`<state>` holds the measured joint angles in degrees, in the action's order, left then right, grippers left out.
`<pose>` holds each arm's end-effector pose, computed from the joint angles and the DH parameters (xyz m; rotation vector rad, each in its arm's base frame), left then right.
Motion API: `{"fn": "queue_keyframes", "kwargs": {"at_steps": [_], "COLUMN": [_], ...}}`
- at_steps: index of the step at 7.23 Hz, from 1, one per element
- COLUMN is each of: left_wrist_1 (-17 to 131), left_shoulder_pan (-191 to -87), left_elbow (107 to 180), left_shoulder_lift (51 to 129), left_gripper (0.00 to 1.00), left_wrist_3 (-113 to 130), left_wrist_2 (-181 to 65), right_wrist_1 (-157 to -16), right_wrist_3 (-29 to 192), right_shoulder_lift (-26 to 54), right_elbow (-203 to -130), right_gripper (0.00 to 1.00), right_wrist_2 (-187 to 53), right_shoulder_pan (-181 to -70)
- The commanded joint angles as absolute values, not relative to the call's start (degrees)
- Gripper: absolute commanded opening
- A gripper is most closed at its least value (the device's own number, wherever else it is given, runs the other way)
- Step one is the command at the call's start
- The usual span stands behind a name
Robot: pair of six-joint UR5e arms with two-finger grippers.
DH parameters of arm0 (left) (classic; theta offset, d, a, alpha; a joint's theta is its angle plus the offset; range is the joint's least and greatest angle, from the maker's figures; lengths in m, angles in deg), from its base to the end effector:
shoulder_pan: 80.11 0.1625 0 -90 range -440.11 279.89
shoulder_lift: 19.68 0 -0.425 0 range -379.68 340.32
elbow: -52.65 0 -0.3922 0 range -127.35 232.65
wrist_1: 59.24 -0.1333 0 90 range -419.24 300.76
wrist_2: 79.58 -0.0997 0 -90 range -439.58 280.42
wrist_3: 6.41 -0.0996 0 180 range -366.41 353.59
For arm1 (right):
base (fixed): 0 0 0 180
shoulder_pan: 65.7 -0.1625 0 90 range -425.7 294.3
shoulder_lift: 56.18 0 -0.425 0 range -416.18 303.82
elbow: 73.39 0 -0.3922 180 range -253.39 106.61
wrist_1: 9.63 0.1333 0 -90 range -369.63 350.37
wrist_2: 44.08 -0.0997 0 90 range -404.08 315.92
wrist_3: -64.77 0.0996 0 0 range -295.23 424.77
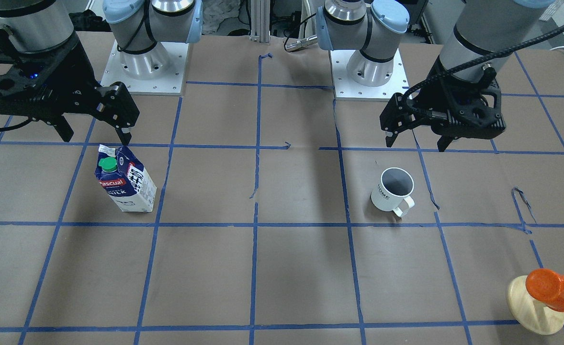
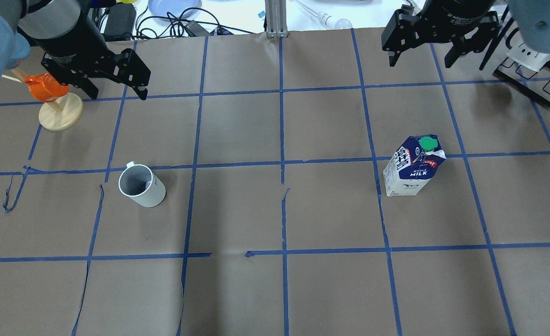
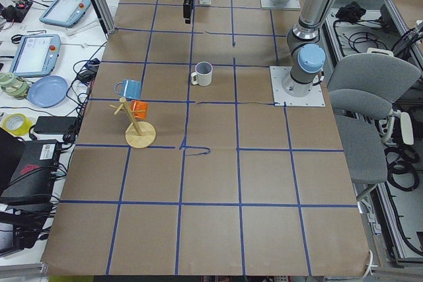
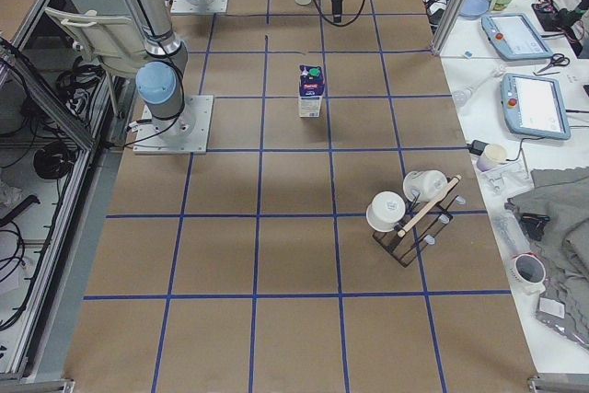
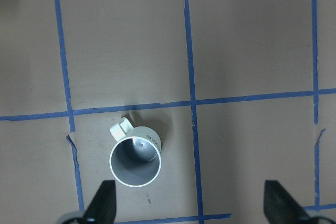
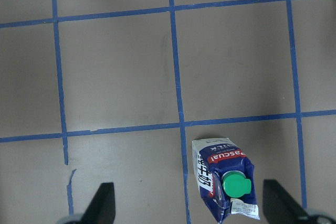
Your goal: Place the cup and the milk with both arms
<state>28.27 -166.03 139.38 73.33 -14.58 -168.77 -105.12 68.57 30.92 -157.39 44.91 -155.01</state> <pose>-0.0974 -0.5271 0.4940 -0.1123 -3.1297 0.0771 0.1287 -0.5282 0.5246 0.1198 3.1089 -0.2328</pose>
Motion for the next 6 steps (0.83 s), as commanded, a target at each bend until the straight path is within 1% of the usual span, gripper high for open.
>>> {"fn": "queue_keyframes", "kwargs": {"at_steps": [1,6], "left_wrist_1": [28.3,28.39], "left_shoulder_pan": [-165.98,-165.54], "left_elbow": [139.66,139.84], "left_shoulder_lift": [73.4,73.31], "left_gripper": [1.0,1.0], "left_wrist_3": [-14.67,-14.67], "left_wrist_2": [-168.88,-169.41], "right_wrist_1": [-105.08,-105.08], "right_wrist_3": [68.47,68.2], "right_shoulder_lift": [30.92,30.92], "right_elbow": [-157.32,-157.24], "right_gripper": [1.0,1.0], "right_wrist_2": [44.95,44.95], "right_shoulder_pan": [-154.99,-154.99]}}
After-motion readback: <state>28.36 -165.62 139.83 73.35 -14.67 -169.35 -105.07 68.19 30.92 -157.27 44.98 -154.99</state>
